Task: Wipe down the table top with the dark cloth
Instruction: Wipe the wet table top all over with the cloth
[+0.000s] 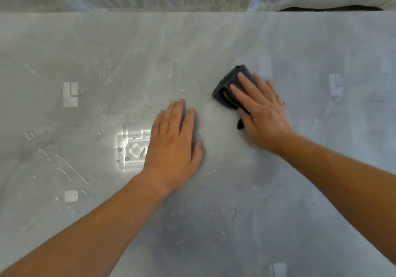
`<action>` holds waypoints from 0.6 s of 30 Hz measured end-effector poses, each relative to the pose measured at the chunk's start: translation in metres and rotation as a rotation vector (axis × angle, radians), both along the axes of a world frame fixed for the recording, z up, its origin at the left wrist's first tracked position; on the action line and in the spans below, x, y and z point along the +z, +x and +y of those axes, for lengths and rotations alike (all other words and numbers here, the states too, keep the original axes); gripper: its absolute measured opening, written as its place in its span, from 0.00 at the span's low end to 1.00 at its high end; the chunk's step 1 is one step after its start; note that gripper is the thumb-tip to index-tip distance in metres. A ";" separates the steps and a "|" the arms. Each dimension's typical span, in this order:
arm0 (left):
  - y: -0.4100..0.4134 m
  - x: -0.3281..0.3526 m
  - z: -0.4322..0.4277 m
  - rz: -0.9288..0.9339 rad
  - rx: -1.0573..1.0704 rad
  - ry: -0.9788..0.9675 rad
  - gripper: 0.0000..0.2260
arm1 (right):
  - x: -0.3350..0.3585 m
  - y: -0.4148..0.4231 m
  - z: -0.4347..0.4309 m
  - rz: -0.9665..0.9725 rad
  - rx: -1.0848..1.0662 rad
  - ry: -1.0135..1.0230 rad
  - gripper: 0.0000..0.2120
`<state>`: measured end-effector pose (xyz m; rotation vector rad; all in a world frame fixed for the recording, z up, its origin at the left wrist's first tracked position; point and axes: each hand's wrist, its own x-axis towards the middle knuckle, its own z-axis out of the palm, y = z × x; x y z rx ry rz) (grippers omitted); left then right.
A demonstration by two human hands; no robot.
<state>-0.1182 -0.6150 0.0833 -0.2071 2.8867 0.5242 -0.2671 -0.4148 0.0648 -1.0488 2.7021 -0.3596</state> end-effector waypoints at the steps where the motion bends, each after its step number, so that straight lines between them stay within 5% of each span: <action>1: 0.005 0.000 0.004 0.001 0.008 -0.002 0.30 | 0.002 -0.008 -0.005 -0.035 -0.146 -0.022 0.26; 5: 0.025 0.005 0.028 0.009 0.045 0.021 0.30 | 0.004 0.017 -0.028 -0.025 -0.382 -0.020 0.27; 11: 0.059 0.015 0.056 -0.027 0.113 0.023 0.30 | 0.001 0.065 0.027 -0.001 0.140 0.028 0.26; 18: 0.089 0.014 0.066 -0.022 0.168 0.032 0.29 | 0.003 0.064 0.020 -0.022 -0.243 0.013 0.27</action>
